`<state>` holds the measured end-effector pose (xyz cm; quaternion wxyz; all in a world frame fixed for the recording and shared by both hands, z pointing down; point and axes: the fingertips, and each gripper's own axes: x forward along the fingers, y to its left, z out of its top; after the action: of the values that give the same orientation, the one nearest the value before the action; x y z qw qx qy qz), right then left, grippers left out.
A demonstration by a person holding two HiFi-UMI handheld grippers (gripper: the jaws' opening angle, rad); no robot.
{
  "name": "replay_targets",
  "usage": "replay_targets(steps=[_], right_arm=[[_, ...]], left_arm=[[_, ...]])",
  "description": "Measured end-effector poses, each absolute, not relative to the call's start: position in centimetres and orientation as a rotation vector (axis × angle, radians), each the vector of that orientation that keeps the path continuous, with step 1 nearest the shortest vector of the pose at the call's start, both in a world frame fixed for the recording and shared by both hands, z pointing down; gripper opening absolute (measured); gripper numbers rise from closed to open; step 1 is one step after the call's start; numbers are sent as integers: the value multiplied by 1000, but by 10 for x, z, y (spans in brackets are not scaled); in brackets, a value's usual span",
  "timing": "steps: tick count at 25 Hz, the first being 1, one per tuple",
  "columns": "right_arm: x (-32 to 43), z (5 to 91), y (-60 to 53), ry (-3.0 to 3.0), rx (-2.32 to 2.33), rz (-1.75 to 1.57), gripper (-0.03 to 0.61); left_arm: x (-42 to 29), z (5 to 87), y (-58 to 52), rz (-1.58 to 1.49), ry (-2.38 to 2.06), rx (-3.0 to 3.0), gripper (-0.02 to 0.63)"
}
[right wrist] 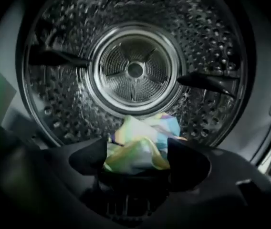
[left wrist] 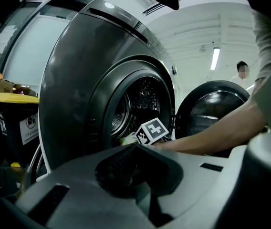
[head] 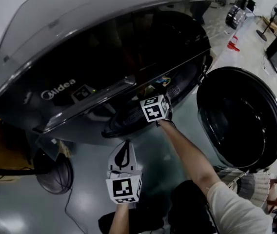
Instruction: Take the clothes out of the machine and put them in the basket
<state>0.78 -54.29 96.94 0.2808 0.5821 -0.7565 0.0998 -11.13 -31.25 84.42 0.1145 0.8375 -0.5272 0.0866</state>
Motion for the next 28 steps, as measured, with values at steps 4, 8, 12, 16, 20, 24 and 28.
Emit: replay_targets(steps=[4,8,12,16,20,24,28], right_arm=[[14,975,-541,-1903,1529,225,329],[31,978,-545,-1805,1533,185,166],[37,972,-542,-1807,1531,148,32],[37,967,-537,-1897,1558,188,29],[40,938,-527,-1992,1631,175,28],[43,895,-511,-2076,1687,187,28],[42,847,-481,-2134,1695,209,28]], left_arm=[[-117,833,-316,203,-1569,2462,18],[-119,828,-320,166,-1572,2457,18],[-117,829,-323,158,-1563,2463,18],[-111,828,-323,162,-1543,2468,18],[-110,826,-318,177,-1538,2455,18],[-114,824,-305,237,-1541,2408,18],[-110,778,-294,223,-1535,2412,18]])
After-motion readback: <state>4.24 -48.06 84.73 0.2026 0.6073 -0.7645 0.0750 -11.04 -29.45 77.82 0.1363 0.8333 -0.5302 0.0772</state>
